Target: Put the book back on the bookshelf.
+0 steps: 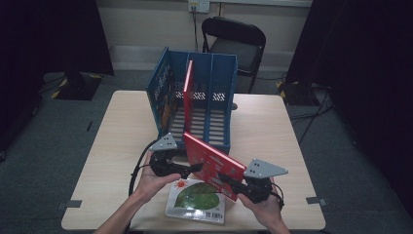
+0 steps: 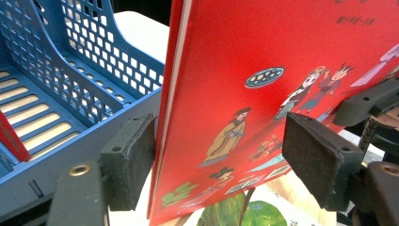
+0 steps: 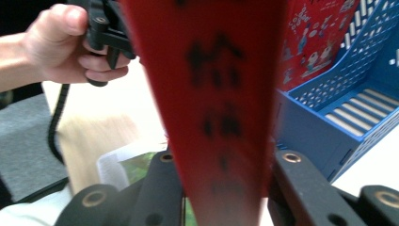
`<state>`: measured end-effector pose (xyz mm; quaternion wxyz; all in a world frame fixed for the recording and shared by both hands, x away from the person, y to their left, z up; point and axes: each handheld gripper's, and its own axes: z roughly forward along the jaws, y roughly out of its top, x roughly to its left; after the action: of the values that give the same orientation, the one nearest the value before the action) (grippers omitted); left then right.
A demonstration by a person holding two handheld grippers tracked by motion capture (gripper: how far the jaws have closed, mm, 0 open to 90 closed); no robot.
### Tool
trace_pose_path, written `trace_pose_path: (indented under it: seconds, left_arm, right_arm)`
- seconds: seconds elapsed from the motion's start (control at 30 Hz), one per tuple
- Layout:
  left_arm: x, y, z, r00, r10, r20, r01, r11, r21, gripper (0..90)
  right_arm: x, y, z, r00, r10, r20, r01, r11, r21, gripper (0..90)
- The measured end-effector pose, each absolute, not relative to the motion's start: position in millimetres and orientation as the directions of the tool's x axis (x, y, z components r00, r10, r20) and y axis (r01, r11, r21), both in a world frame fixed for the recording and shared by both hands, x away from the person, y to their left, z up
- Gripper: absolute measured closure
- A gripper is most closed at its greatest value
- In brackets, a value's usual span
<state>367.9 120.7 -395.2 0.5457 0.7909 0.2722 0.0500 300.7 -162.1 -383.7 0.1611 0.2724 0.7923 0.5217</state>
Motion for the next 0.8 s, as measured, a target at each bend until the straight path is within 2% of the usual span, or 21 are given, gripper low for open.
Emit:
trace_pose_path:
  seconds: [0.17, 0.23, 0.43, 0.5, 0.67, 0.8]
  left_arm:
    - [369, 121, -395, 0.848, 0.482, -0.221, 0.38, -0.261, 0.888, 26.3]
    - [370, 120, -395, 0.846, 0.483, -0.227, 0.384, -0.256, 0.887, 26.2]
    - [371, 124, -395, 0.838, 0.507, -0.203, 0.379, -0.272, 0.884, 28.8]
    - [371, 130, -394, 0.828, 0.521, -0.207, 0.389, -0.27, 0.881, 26.4]
    - [364, 153, -396, 0.81, 0.547, -0.212, 0.407, -0.263, 0.875, 20.4]
    - [356, 171, -403, 0.774, 0.608, -0.173, 0.428, -0.302, 0.852, 20.9]
  right_arm:
    - [300, -160, -384, -0.797, 0.603, 0.014, 0.238, 0.292, 0.926, 70.3]
    - [302, -159, -384, -0.804, 0.594, 0.02, 0.227, 0.277, 0.934, 76.3]
    - [307, -156, -380, -0.806, 0.592, 0.008, 0.228, 0.297, 0.927, 79.2]
    - [309, -155, -378, -0.795, 0.607, -0.006, 0.229, 0.309, 0.923, 80.1]
    - [319, -157, -376, -0.779, 0.625, 0.045, 0.277, 0.279, 0.919, 80.4]
    - [323, -154, -373, -0.774, 0.63, 0.056, 0.292, 0.277, 0.916, 80.4]
